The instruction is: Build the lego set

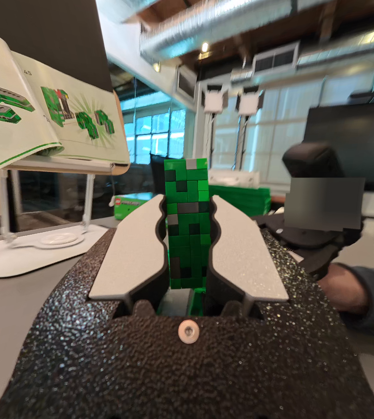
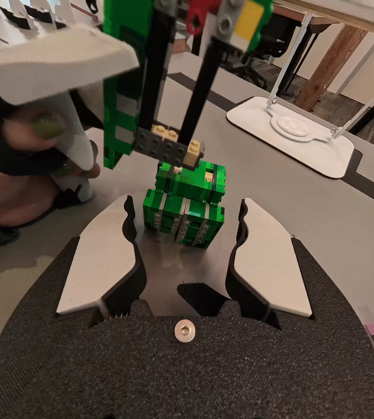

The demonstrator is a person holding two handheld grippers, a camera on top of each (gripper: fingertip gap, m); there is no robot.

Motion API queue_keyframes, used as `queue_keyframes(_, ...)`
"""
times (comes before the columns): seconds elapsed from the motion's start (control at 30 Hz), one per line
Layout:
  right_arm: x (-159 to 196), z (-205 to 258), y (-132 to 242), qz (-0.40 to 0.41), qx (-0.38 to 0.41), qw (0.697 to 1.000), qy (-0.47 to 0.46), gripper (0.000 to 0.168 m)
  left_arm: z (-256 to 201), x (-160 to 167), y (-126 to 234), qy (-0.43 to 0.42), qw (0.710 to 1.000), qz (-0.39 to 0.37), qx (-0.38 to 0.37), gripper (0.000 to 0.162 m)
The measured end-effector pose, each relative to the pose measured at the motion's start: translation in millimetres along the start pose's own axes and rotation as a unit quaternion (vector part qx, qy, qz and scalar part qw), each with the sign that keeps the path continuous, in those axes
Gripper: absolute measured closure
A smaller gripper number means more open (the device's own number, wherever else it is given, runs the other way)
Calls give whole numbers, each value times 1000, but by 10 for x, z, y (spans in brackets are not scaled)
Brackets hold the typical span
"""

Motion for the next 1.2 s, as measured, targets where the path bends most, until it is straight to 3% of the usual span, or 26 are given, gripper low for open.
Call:
queue_keyframes(0.3, -14, 8, 9, -6, -9, 1000, -5, 80, 46, -286, 181, 179, 970, -123, 107, 127)
queue_keyframes(0.47, -16, 10, 10, -8, -13, 1000, -7, 80, 169, -444, 330, 304, 915, -216, 154, 127)
queue_keyframes(0.57, -17, 12, 11, -8, -15, 1000, -7, 80, 120, -536, 377, 333, 891, -234, 203, 127)
queue_keyframes(0.83, -21, 14, 15, -11, -21, 1000, -11, 80, 144, -494, 350, 309, 909, -222, 170, 127)
queue_keyframes(1.03, -31, 48, 34, -17, -44, 999, -20, 80, 89, -327, 297, 106, 989, -89, 47, 127)
queue_keyframes(1.1, -29, 66, 36, -16, -57, 998, -26, 79, 66, -282, 290, 44, 997, -55, 18, 127)
queue_keyframes(1.2, -21, 96, 33, -12, -82, 996, -40, 80, 82, -279, 320, 30, 998, -60, -1, 127)
Point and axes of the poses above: each gripper's, where its closed fingertips meet, y back along the fingers, x out of its underside, z = x × y across the jaws, the point moved 1 cm from there along y, back along the fingers
